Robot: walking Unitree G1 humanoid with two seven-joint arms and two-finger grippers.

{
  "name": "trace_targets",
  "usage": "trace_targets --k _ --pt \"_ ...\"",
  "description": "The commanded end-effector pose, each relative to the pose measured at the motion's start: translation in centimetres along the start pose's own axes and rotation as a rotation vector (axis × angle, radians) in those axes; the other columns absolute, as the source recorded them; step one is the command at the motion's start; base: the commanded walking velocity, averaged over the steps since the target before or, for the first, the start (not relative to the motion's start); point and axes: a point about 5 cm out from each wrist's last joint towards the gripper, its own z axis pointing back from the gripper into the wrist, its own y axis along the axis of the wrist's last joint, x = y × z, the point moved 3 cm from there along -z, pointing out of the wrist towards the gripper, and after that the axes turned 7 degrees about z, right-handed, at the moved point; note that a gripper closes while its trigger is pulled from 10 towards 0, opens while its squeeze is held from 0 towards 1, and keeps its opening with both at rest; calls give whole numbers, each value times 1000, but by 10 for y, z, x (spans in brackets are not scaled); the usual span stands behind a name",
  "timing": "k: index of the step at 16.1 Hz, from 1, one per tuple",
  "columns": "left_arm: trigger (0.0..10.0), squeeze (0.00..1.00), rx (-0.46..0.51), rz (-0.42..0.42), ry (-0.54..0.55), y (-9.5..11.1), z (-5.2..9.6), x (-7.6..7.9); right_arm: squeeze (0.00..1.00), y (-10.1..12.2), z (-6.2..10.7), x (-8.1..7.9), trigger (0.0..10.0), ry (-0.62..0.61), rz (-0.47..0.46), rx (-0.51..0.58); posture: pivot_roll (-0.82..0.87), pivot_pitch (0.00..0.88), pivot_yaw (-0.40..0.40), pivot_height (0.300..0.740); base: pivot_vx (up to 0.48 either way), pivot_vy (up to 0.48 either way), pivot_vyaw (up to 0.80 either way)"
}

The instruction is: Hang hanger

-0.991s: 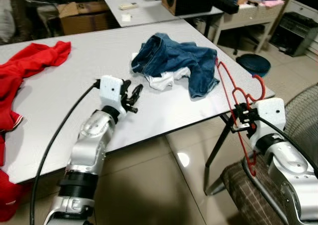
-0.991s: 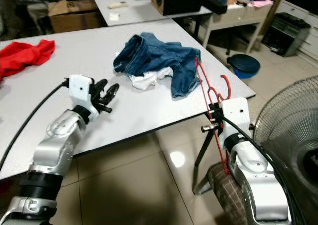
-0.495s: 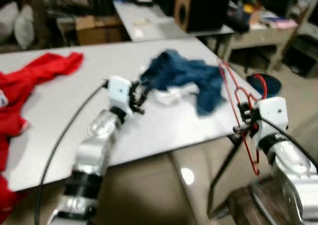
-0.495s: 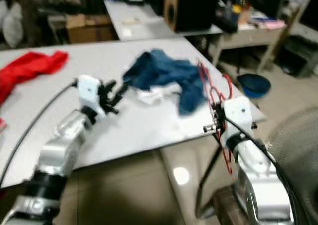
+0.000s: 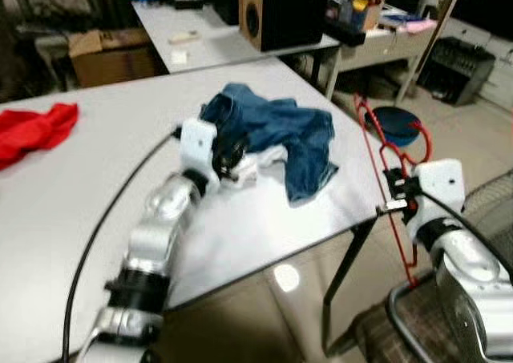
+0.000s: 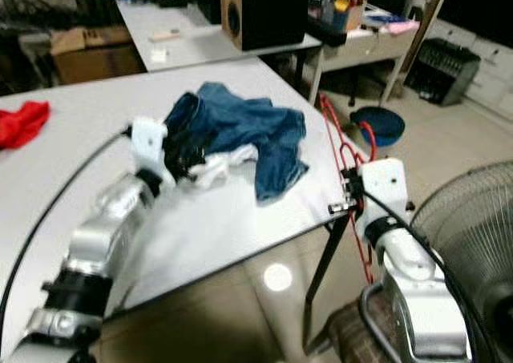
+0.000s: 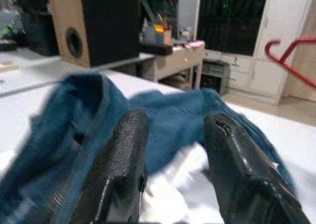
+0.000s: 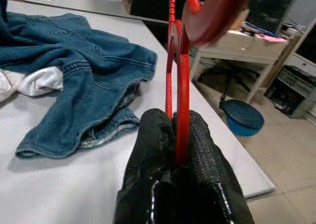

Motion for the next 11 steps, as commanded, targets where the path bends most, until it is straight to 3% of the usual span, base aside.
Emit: trace_targets --k 1,6,8,10,11 --pt "10000 0 -4 -6 31 0 4 -11 0 6 0 -1 10000 5 -1 21 -63 0 -15 740 319 0 0" --pt "10000 0 -2 -11 19 3 2 -15 0 1 -14 21 10000 23 105 -24 -64 0 0 740 0 0 0" --pt "10000 0 10 -29 45 10 4 -25 0 -5 -38 37 10000 76 186 -47 -57 0 3 740 0 0 0" --pt "10000 0 32 -49 70 18 8 -37 0 -11 -63 40 10000 187 215 -64 -43 0 0 740 0 0 0" --pt "10000 0 37 -52 73 19 9 -39 0 -13 -68 39 10000 210 224 -73 -41 0 0 740 0 0 0"
